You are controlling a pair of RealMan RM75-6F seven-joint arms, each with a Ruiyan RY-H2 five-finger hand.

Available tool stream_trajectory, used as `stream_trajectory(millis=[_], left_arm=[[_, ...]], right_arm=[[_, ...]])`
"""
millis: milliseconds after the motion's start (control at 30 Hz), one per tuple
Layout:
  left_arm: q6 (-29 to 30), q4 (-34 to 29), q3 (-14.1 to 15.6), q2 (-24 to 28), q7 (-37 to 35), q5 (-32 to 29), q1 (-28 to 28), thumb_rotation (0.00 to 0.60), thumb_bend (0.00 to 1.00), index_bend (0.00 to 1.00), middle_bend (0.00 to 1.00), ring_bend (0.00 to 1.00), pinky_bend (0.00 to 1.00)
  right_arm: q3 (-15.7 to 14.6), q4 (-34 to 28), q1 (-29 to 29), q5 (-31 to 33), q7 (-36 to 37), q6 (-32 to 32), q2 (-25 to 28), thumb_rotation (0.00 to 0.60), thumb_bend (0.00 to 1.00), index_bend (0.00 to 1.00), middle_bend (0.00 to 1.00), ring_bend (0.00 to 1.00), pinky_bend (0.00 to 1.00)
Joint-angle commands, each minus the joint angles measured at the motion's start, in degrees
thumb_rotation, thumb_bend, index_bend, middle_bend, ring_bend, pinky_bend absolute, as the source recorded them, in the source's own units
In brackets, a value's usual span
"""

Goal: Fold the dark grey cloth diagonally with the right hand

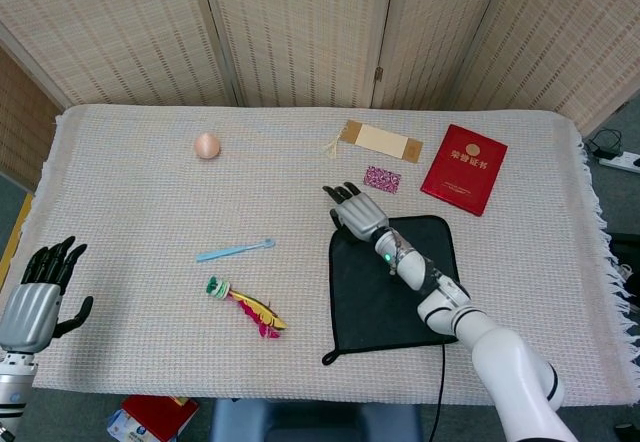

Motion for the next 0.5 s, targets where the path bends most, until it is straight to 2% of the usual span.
stream_trajectory(millis=[33, 267, 500], left_arm=[[-0.12, 0.04, 0.07, -0.11, 0.13, 0.04, -0.06, 0.565, 0.48, 0.00, 0.00, 0.00, 0.00], [0.17, -0.08, 0.15, -0.25, 0.67, 0.21, 0.03, 0.567, 0.48, 0.00, 0.00, 0.00, 0.00], [-0.13, -0.12, 0.29, -0.52, 1.24, 0.27, -0.12, 0.563, 0.48, 0.00, 0.00, 0.00, 0.00]], right_arm=[[-0.85, -2.40, -1.78, -0.95, 1.11, 3.37, 2.04, 0.600, 0.50, 0.64, 0.05, 0.08, 0.00], [-3.60, -9.84, -7.33, -3.17, 1.03, 11.87, 7.62, 0.600, 0.50, 0.64, 0.06, 0.09, 0.00], [-7.64, -19.27, -14.35, -5.63, -1.04, 19.91, 14.97, 0.600, 0.50, 0.66, 0.08, 0.10, 0.00]])
